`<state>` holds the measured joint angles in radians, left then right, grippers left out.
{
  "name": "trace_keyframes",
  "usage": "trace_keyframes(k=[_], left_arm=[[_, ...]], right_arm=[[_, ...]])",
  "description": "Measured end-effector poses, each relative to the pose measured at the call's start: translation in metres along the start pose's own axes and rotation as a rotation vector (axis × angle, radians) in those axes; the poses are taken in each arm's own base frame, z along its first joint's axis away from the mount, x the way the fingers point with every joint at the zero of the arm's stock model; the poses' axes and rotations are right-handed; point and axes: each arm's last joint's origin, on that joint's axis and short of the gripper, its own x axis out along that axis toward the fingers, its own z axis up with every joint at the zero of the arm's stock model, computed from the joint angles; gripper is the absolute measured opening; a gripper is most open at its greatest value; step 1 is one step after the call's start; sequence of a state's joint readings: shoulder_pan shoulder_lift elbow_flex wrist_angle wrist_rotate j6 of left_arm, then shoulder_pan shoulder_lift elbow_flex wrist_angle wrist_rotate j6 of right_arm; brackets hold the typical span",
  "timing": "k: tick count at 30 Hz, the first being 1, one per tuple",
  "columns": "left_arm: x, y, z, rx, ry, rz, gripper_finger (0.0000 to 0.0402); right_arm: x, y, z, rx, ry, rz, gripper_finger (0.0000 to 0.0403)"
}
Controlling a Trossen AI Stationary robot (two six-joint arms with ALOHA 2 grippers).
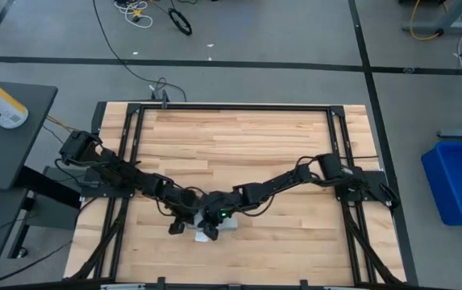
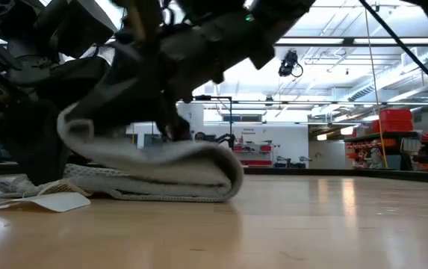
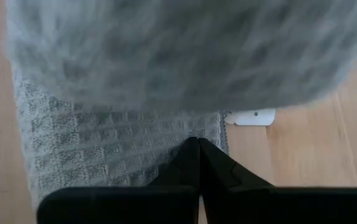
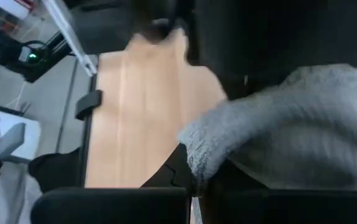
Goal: Fold microfiber towels
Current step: Fold the gray towel
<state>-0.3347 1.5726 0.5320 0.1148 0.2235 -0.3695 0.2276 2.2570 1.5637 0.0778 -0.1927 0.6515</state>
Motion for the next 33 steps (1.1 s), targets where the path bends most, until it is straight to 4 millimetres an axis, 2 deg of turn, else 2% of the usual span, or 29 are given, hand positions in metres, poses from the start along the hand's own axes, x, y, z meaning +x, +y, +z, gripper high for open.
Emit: trace_keyframes(k=[2,16,18,27,30,33], left_arm=[[0.000,0.000,0.000,0.002,-0.003,0.008,0.0000],[0.000,0.000,0.001,0.008,-0.013,0.016,0.0000],[0.000,0.000,0.001,0.008,-0.013,0.017,0.0001],[0.000,0.000,0.001,0.001,-0.011,0.019,0.0003],[-0.001,0.000,0.000,-0.013,0.001,0.031,0.0008],[-0.006,0.000,-0.001,-0.034,0.008,0.056,0.0016]], right_arm=[[0.008,-0.002,0.004,-0.002,-0.008,0.002,0.0006],[0.010,-0.020,0.007,0.032,-0.003,-0.044,0.0013],[0.010,-0.019,0.008,0.031,-0.009,-0.039,0.0040],[0.010,-0.018,0.008,0.044,-0.007,-0.029,0.0224],[0.011,-0.016,0.007,0.038,-0.004,-0.026,0.0257],[0.011,-0.016,0.006,0.034,0.007,-0.012,0.0269]])
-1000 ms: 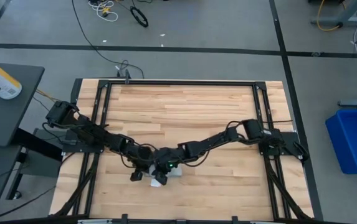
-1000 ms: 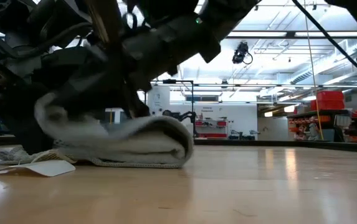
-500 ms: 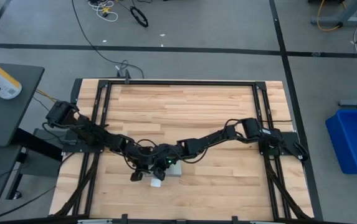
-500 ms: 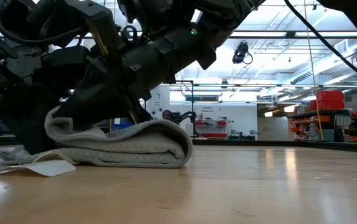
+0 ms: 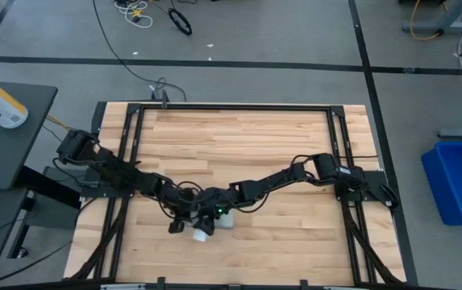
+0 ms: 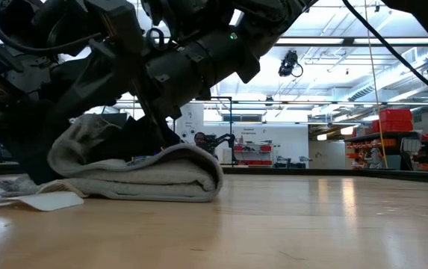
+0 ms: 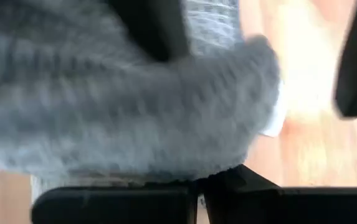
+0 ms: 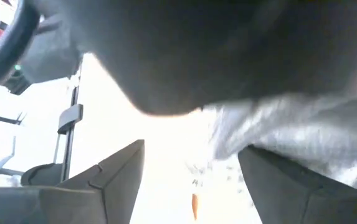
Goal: Fold microfiber towels
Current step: Fold the gray towel
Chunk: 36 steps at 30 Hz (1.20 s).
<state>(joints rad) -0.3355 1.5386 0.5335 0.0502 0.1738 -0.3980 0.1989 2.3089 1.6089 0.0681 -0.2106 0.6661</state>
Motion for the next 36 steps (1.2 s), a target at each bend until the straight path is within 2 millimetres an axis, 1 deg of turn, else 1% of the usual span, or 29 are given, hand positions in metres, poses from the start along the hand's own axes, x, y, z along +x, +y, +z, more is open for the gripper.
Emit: trace_keyframes(k=[4,9,13,18,23,26,29,33,36], left_arm=[[-0.015,-0.002,-0.003,-0.006,0.002,0.070,0.0030],[-0.040,-0.010,0.001,0.004,-0.077,0.075,0.0057],[-0.057,-0.014,0.002,-0.006,-0.119,0.055,0.0084],[-0.073,-0.014,-0.002,-0.022,-0.128,0.082,0.0119],[-0.089,-0.017,-0.001,-0.029,-0.192,0.076,0.0136],[-0.092,-0.017,0.000,-0.031,-0.225,0.085,0.0137],[-0.092,-0.017,0.001,-0.034,-0.237,0.095,0.0137],[-0.084,-0.016,0.003,-0.035,-0.228,0.106,0.0138],[-0.074,-0.015,0.004,-0.038,-0.208,0.126,0.0138]], right_arm=[[0.000,0.001,-0.001,-0.012,0.003,0.003,0.0259],[0.000,0.002,-0.001,-0.019,0.003,0.003,0.0246],[0.000,0.002,-0.001,-0.032,0.000,-0.001,0.0250],[0.000,0.001,-0.001,-0.033,-0.006,-0.008,0.0263],[0.001,-0.003,-0.005,-0.032,-0.014,-0.033,0.0255],[0.001,-0.002,-0.004,-0.033,-0.028,-0.022,0.0247],[0.001,0.000,-0.004,-0.035,-0.039,-0.028,0.0246],[-0.003,0.008,-0.003,-0.047,-0.067,-0.041,0.0253],[-0.010,0.015,-0.003,-0.053,-0.073,-0.092,0.0252]])
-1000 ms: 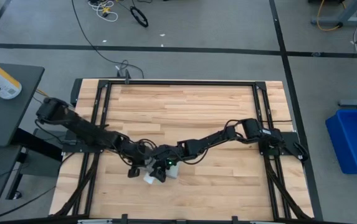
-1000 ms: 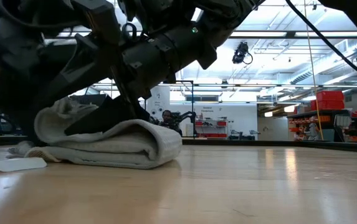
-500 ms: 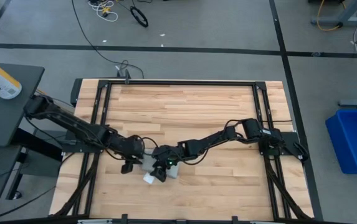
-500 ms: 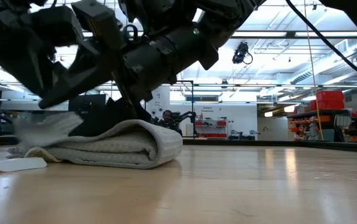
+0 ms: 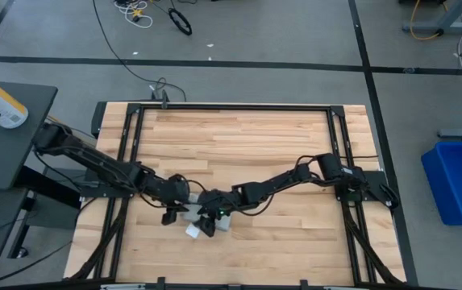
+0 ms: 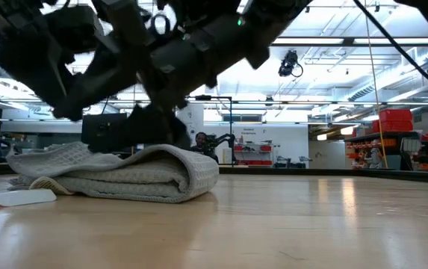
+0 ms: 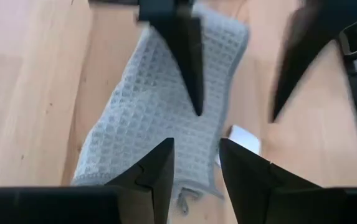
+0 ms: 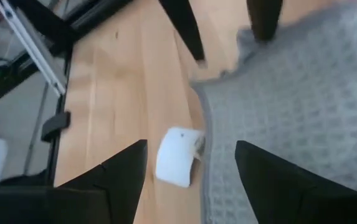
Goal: Fold microfiber towels
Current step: Fold the gray towel
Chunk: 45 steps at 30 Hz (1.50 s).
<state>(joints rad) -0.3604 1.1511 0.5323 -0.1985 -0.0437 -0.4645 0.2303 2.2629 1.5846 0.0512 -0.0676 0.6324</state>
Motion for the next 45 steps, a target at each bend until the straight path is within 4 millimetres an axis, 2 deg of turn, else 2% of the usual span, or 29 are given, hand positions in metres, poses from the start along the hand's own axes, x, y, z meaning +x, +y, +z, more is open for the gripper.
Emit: trace_keyframes(k=[5,8,11,14,18,19,26,29,33,38,42,45], left_arm=[[0.017,0.000,-0.001,-0.001,0.016,0.016,0.0138],[0.026,0.000,-0.002,-0.008,0.031,0.014,0.0137],[0.033,0.003,-0.006,-0.016,0.070,0.036,0.0133],[0.038,0.005,-0.009,-0.021,0.092,0.062,0.0128],[0.040,0.008,-0.010,-0.025,0.107,0.080,0.0123],[0.040,0.008,-0.009,-0.026,0.101,0.078,0.0123],[0.040,0.008,-0.009,-0.030,0.105,0.071,0.0123],[0.040,0.008,-0.009,-0.032,0.105,0.070,0.0123],[0.040,0.008,-0.009,-0.032,0.105,0.070,0.0123],[0.040,0.008,-0.009,-0.030,0.106,0.075,0.0122],[0.040,0.009,-0.010,-0.031,0.113,0.081,0.0122],[0.040,0.009,-0.010,-0.032,0.113,0.081,0.0122]], right_arm=[[-0.022,0.018,0.005,-0.051,-0.019,-0.101,0.0233],[-0.033,0.024,0.002,-0.059,0.001,-0.173,0.0215],[-0.035,0.029,-0.006,-0.063,0.019,-0.222,0.0186],[-0.035,0.035,-0.016,-0.060,0.045,-0.239,0.0129],[-0.037,0.038,-0.029,-0.056,0.080,-0.338,0.0024],[-0.038,0.038,-0.031,-0.063,0.080,-0.352,0.0014],[-0.038,0.039,-0.033,-0.044,0.078,-0.354,0.0004],[-0.037,0.030,-0.039,-0.012,0.109,-0.360,0.0003],[-0.032,0.010,-0.060,0.066,0.147,-0.357,0.0002],[-0.031,-0.003,-0.075,0.139,0.104,-0.325,0.0002],[-0.028,-0.001,-0.072,0.115,0.072,-0.263,0.0012],[-0.034,0.009,-0.061,0.075,0.063,-0.240,0.0042]])
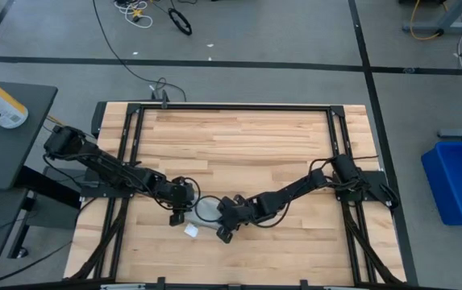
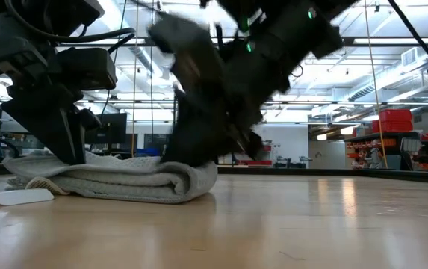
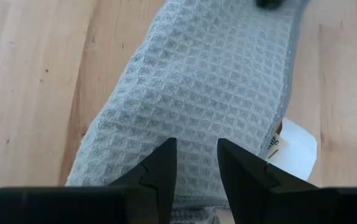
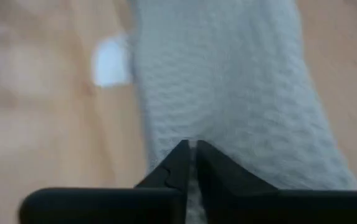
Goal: Fold microfiber towels
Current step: Fold the gray towel
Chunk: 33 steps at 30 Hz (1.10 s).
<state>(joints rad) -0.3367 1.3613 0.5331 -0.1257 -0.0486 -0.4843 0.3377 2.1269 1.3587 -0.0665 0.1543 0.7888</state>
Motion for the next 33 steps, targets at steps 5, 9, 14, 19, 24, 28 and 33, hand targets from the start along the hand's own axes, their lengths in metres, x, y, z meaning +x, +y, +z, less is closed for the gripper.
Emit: trace_keyframes(k=[5,9,14,19,24,28,33], left_arm=[[0.001,0.001,-0.003,-0.007,-0.004,-0.002,0.0122],[0.004,0.006,-0.011,-0.018,0.009,0.005,0.0122],[0.007,0.008,-0.016,-0.035,-0.014,-0.031,0.0122],[0.007,0.008,-0.017,-0.026,-0.022,-0.037,0.0122],[0.007,0.007,-0.016,-0.004,-0.032,-0.047,0.0122],[0.007,0.007,-0.015,0.000,-0.041,-0.051,0.0122],[0.007,0.003,-0.012,-0.005,-0.077,-0.087,0.0122]], right_arm=[[-0.042,0.018,0.030,-0.018,-0.083,-0.046,0.0128],[-0.064,0.013,0.033,-0.019,-0.039,-0.155,0.0201],[-0.076,0.002,0.012,0.084,0.091,-0.189,0.0252],[-0.070,-0.002,-0.022,0.237,0.217,-0.155,0.0250],[-0.062,0.000,-0.040,0.373,0.202,-0.022,0.0234],[-0.054,-0.007,-0.047,0.472,0.138,0.073,0.0234],[-0.048,-0.026,-0.058,0.572,0.088,0.095,0.0246]])
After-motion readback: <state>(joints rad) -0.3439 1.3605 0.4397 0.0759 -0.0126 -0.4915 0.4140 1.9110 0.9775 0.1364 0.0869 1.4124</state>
